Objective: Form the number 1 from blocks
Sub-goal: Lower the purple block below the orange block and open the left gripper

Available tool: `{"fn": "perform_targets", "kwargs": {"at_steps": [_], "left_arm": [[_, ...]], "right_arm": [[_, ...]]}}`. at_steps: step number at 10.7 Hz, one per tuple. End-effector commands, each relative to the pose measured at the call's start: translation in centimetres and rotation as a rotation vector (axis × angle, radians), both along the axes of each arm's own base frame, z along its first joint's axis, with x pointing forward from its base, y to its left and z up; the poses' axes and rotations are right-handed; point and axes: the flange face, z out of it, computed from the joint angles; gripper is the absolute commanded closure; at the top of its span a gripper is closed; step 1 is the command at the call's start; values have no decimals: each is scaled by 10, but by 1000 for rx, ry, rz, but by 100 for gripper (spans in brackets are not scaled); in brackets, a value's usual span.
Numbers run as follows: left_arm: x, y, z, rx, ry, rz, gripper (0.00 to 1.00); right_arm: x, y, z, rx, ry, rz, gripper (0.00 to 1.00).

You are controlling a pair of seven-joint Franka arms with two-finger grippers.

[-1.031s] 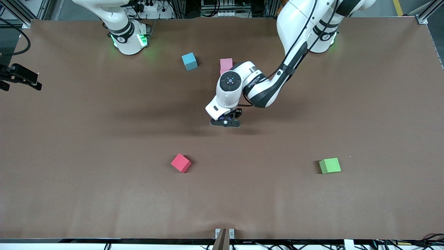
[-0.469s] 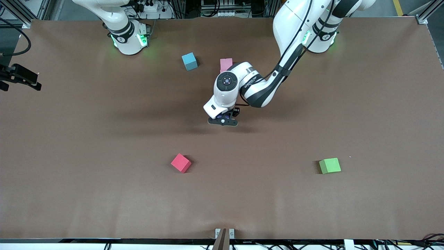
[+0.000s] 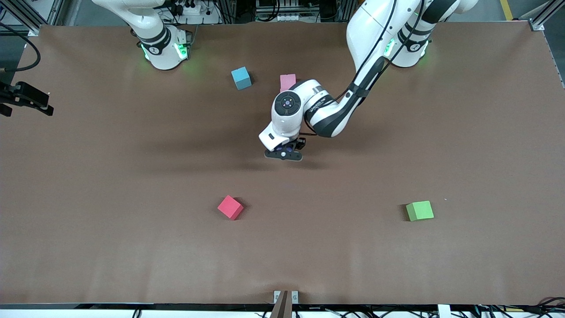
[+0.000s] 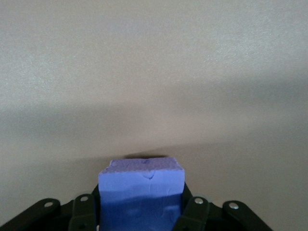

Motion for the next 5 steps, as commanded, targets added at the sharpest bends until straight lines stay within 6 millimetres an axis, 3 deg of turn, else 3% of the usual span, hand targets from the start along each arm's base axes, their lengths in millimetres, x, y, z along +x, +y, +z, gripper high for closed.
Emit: {"fn": "perform_targets", "kwargs": {"at_steps": [1,4,5], "left_arm": [[-2,-1,-7,17,-11,-11,100],[-8,-3,-11,23,-5,10,100],[-10,-3,-13,26,-1,12,16]], "right_arm": [[-1,0,0,-7,-4,13,0],[-1,0,-1,-7,-3,13,0],[-1,0,-1,-7,-3,13,0]]}}
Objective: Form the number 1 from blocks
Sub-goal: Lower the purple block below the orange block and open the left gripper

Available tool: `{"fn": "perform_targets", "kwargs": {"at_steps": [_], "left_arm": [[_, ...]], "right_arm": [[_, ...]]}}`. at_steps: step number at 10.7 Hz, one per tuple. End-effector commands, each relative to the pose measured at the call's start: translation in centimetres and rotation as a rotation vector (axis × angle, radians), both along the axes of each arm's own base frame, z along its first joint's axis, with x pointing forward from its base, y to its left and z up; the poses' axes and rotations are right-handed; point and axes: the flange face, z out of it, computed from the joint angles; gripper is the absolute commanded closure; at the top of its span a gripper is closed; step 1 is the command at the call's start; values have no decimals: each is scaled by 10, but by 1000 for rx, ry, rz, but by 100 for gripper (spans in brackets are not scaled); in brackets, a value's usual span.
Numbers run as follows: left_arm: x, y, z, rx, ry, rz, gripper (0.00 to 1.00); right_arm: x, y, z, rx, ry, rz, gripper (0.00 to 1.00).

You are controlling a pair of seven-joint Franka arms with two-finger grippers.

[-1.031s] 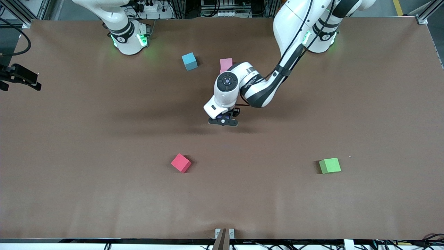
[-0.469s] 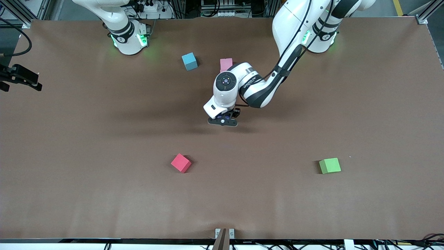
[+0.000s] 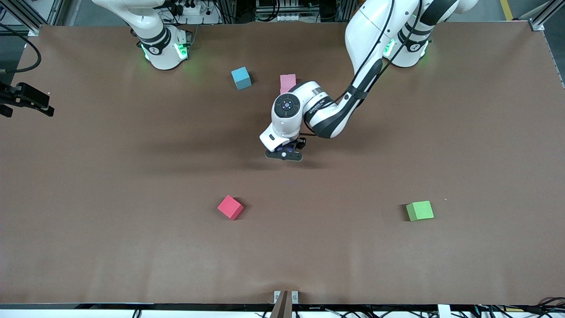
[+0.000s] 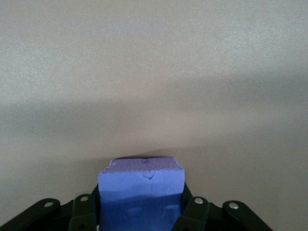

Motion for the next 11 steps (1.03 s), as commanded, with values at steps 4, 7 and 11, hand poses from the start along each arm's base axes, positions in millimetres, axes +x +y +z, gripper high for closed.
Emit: {"fn": "perform_targets", "kwargs": {"at_steps": [4,7,11], "left_arm": [[11,-2,45,-27,-70,29,0],[44,28,138,-68,-156,80,0],[88,121,248,-14,-197,94,0]], "right_arm": [[-1,0,-1,-6,0,13,0],[-1,0,-1,-7,-2,13,0],[0,1,-1,-7,-3,11,0]]}}
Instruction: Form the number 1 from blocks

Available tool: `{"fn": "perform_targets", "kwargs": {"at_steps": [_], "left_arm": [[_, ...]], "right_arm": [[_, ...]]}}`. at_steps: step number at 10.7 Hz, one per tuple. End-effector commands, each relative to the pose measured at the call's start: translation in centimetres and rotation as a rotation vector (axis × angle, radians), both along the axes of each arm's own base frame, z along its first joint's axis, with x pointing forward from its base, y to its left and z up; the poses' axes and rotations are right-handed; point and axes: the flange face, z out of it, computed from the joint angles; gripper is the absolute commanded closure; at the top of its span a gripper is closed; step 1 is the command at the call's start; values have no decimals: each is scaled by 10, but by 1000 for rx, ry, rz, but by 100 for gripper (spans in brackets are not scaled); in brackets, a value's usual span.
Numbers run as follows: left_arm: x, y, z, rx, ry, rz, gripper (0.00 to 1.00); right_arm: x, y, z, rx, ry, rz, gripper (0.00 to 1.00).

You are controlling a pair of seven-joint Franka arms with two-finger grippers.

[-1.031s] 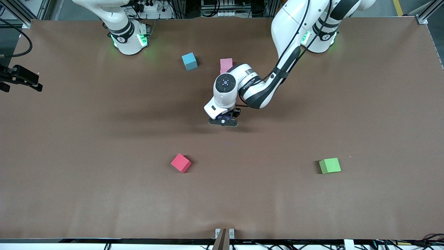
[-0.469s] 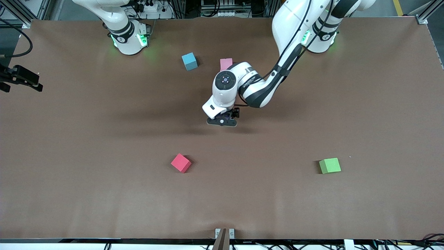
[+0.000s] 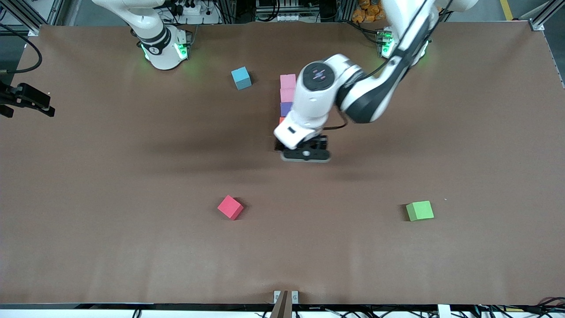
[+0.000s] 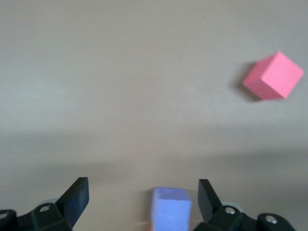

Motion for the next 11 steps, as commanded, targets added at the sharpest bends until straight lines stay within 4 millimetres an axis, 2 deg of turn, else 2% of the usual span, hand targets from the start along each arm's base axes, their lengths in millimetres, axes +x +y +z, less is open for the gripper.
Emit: {"fn": "perform_targets", "kwargs": {"at_steps": [1,3,5,8,10,11], "left_arm": [[14,67,51,69,-7,-20,0],[24,129,103,99,-10,-13,0],[31,184,136,136,-5,-21,0],[30,266,176,152,21,-23,0],[31,330,187,121,81,-73,0],[31,353,191,90,93,-70,0]], "right_arm": [[-1,-1,1,-7,-5,9,0],[-1,0,1,-7,-5,11,0],[-1,0,1,-7,-5,9,0],[-1,0,1,-7,-6,8,0],[-1,1,1,-7,-6,9,0],[-1,1,1,-7,-6,9,0]]}}
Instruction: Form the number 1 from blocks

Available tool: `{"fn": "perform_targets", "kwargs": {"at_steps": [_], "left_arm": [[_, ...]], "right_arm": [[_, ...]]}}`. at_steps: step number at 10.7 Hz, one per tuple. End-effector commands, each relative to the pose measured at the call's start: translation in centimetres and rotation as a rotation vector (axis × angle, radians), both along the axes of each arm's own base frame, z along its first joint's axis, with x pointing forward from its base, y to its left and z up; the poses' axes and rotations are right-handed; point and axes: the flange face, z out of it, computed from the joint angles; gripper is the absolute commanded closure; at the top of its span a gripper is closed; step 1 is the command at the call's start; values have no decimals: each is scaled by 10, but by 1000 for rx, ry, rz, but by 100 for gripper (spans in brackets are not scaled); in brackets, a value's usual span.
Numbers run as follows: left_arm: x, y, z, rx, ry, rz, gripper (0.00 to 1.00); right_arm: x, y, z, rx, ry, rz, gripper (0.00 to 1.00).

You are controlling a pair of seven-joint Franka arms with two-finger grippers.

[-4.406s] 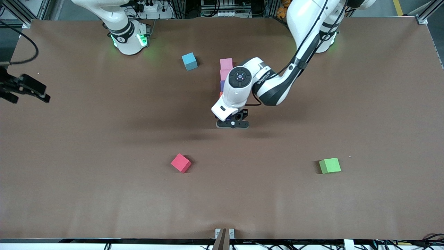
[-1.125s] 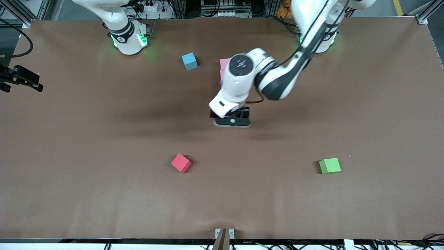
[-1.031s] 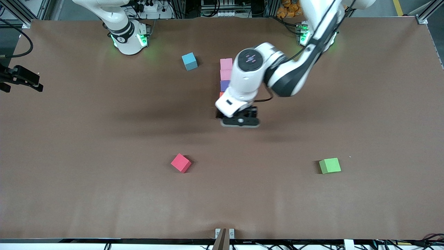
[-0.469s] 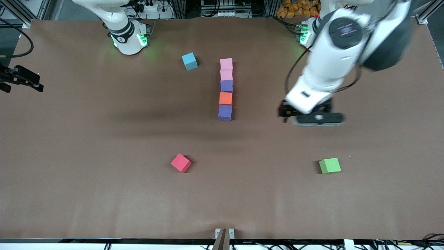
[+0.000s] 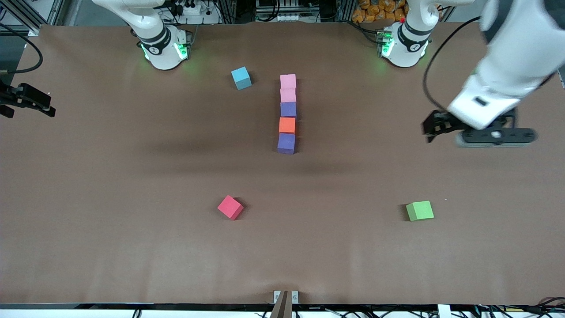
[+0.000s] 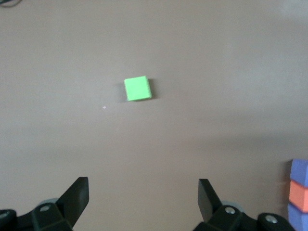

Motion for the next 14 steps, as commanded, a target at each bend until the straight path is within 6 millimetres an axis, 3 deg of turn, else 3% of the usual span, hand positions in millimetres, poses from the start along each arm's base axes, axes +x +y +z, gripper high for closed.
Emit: {"fn": "perform_targets", "kwargs": {"at_steps": [1,3,8,14], "left_arm": [[-11,37,7,-53,46,-13,0],[-13,46,9,-52,58,0,0],[-26,43,31,-45,101,-4,0],[-24,54,46,-32,69,17,0]], "right_arm": [[-1,0,1,-7,-5,6,0],[-1,-1,5,-9,-12,12,0],[-4,-1,14,-8,-23,12,0],[-7,7,18,-3,-26,26,0]]}}
